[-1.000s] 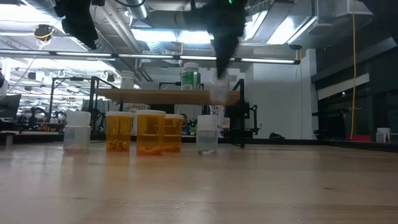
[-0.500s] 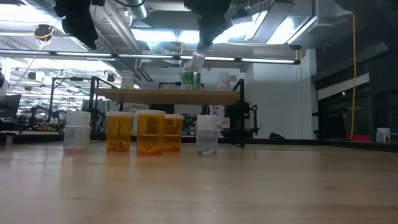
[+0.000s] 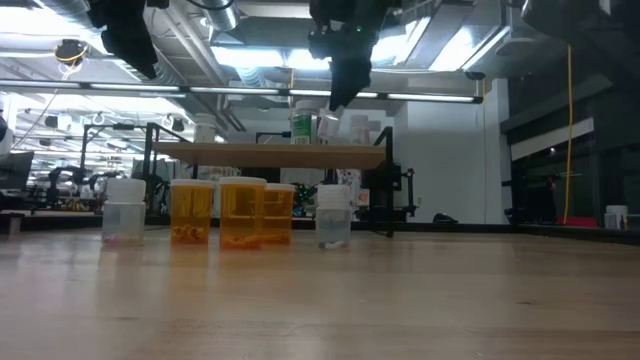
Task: Pick and place medicine bottles onto shelf by color
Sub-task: Put the transparent pill bottle on the shelf
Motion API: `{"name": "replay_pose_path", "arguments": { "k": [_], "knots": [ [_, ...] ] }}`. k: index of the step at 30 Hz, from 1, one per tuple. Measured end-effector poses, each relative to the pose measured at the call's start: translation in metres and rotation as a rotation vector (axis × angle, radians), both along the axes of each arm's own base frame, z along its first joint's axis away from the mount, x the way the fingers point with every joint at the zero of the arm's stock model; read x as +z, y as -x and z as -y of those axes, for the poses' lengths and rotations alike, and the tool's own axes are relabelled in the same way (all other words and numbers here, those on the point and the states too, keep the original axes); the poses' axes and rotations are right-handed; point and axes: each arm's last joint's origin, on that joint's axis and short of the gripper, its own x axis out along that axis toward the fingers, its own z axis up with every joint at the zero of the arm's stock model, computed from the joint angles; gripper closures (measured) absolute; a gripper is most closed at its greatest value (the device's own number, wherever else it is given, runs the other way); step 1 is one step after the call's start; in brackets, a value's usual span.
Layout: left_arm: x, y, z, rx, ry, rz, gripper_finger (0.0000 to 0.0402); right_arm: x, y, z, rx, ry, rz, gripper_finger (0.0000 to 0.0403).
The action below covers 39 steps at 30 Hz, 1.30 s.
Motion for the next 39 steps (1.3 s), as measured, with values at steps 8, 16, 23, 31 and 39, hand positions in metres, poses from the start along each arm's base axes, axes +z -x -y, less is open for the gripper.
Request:
{"name": "replay_pose_path", "arguments": {
  "k": [8,16,23,31,39],
  "knots": [
    [0.000,0.000,0.000,0.001,0.002,0.001,0.0130,-0.010,-0.004,0.007,-0.016,-0.003,-0.018,0.0267],
    [0.000,0.000,0.000,0.001,0.002,0.001,0.0130,-0.010,-0.004,0.008,-0.020,0.000,-0.015,0.0233],
    [0.000,0.000,0.000,0.001,0.002,0.000,0.0130,-0.009,-0.006,0.009,-0.021,0.011,0.009,0.0140],
    [0.000,0.000,0.000,0.001,0.002,0.001,0.0130,0.007,-0.009,0.004,-0.033,0.044,0.119,0.0122],
    [0.000,0.000,0.000,0.025,0.024,0.010,0.0130,0.032,0.002,-0.039,-0.085,-0.099,0.150,0.0121]
  ]
}}
